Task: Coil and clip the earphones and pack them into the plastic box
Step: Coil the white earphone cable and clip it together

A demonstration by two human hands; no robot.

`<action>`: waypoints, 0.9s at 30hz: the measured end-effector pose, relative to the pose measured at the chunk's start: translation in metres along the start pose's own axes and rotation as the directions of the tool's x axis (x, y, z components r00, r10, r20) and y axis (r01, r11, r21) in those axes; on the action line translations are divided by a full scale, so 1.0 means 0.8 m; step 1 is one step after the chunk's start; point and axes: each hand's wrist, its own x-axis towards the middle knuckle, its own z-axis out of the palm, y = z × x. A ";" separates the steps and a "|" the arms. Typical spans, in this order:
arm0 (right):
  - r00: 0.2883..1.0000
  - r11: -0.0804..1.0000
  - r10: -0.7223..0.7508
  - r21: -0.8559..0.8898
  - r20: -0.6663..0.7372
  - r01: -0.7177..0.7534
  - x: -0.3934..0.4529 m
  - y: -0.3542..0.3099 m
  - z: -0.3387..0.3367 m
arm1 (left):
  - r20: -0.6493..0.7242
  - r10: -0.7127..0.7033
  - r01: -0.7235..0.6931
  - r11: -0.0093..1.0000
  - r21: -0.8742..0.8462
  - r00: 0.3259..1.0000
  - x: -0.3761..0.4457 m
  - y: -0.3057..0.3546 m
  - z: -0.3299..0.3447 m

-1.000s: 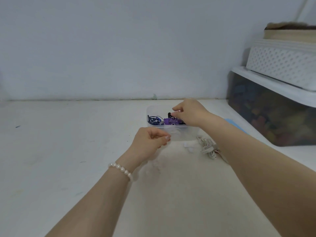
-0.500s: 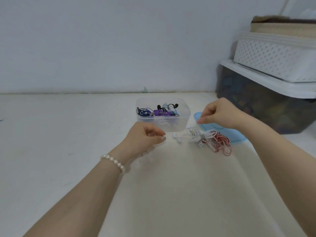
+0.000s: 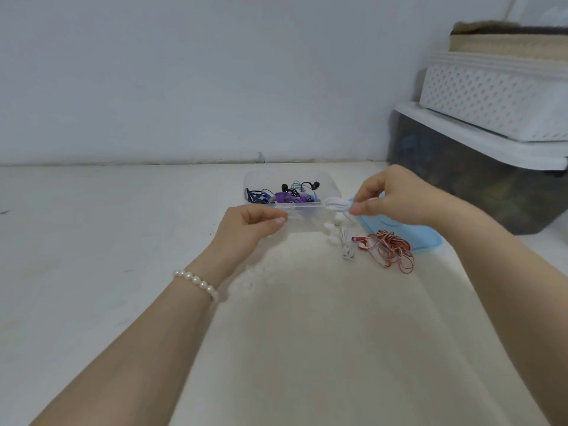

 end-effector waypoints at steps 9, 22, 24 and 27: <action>0.995 0.890 -0.090 0.452 0.036 0.064 -0.016 -0.044 0.026 | 0.231 -0.103 0.195 0.884 -0.424 0.968 -0.018 0.014 0.022; 0.991 0.385 -0.018 0.916 0.131 -0.114 -0.024 0.004 0.062 | 0.254 -0.200 0.305 0.809 -0.502 0.946 -0.016 0.019 0.017; 0.981 0.316 -0.060 0.935 0.187 -0.159 -0.025 0.010 0.065 | 0.211 -0.187 0.270 0.829 -0.489 0.959 -0.013 0.018 0.015; 0.945 0.453 -0.143 0.868 0.293 -0.201 -0.027 0.010 0.072 | 0.248 -0.177 0.270 0.868 -0.417 0.952 -0.016 0.017 0.020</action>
